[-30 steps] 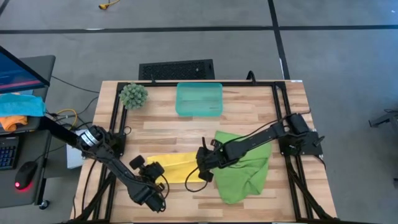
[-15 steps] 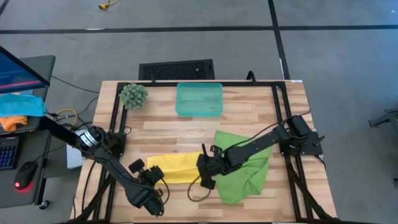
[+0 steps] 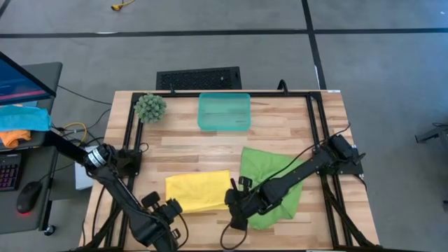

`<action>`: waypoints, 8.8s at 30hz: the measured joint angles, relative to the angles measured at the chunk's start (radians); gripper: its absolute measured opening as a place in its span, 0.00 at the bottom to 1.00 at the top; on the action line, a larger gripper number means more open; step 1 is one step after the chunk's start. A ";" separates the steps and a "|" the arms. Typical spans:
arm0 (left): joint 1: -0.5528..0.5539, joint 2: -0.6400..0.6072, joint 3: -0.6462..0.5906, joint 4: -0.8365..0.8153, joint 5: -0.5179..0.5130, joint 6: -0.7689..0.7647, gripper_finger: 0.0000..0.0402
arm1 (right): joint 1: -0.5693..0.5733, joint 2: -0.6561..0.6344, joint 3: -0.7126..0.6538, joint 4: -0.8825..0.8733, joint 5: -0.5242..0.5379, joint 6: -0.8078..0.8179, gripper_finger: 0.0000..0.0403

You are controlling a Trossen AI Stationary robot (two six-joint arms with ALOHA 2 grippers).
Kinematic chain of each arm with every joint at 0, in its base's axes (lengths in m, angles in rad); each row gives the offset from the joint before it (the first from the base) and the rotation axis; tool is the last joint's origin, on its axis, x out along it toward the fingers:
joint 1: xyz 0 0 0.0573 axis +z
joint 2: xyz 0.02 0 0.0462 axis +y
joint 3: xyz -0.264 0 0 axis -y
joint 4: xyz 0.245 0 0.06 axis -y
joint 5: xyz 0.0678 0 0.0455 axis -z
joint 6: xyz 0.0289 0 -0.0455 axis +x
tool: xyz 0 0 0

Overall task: Roll microfiber towels into tight, uniform cylinder then place into a basket
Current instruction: Fold the yellow microfiber cloth

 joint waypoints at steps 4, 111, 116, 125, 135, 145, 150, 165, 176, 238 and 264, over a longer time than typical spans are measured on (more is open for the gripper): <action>-0.008 0.000 0.052 -0.023 -0.008 0.000 0.00 | 0.000 0.000 0.000 0.000 -0.002 0.000 0.03; 0.058 0.000 -0.453 0.314 -0.349 0.062 0.01 | -0.268 0.130 -0.116 0.197 -0.140 -0.308 0.27; 0.062 0.000 -0.453 0.325 -0.350 0.069 0.00 | -0.283 0.149 -0.111 0.206 -0.141 -0.303 0.27; 0.062 0.000 -0.452 0.331 -0.372 0.093 0.00 | -0.286 0.157 -0.113 0.207 -0.142 -0.299 0.27; 0.061 -0.059 -0.452 0.406 -0.518 0.180 0.00 | -0.285 0.157 -0.113 0.206 -0.142 -0.297 0.27; 0.057 -0.366 -0.494 0.384 -0.683 0.215 0.00 | -0.285 0.157 -0.113 0.206 -0.161 -0.299 0.27; 0.065 -0.470 -0.708 0.714 -0.681 0.256 0.00 | -0.286 0.158 -0.113 0.206 -0.162 -0.299 0.27; 0.078 -0.505 -0.990 1.156 -0.536 0.208 0.00 | -0.286 0.158 -0.114 0.210 -0.164 -0.299 0.27; 0.143 -0.396 -0.990 1.154 -0.449 0.179 0.00 | -0.286 0.158 -0.114 0.211 -0.164 -0.299 0.27; 0.192 -0.137 -0.754 0.683 -0.536 0.219 0.00 | -0.260 0.116 -0.115 0.128 -0.152 -0.290 0.27; 0.272 -0.186 -0.556 0.316 -0.436 0.232 0.00 | -0.087 -0.058 -0.114 -0.312 0.184 -0.132 0.27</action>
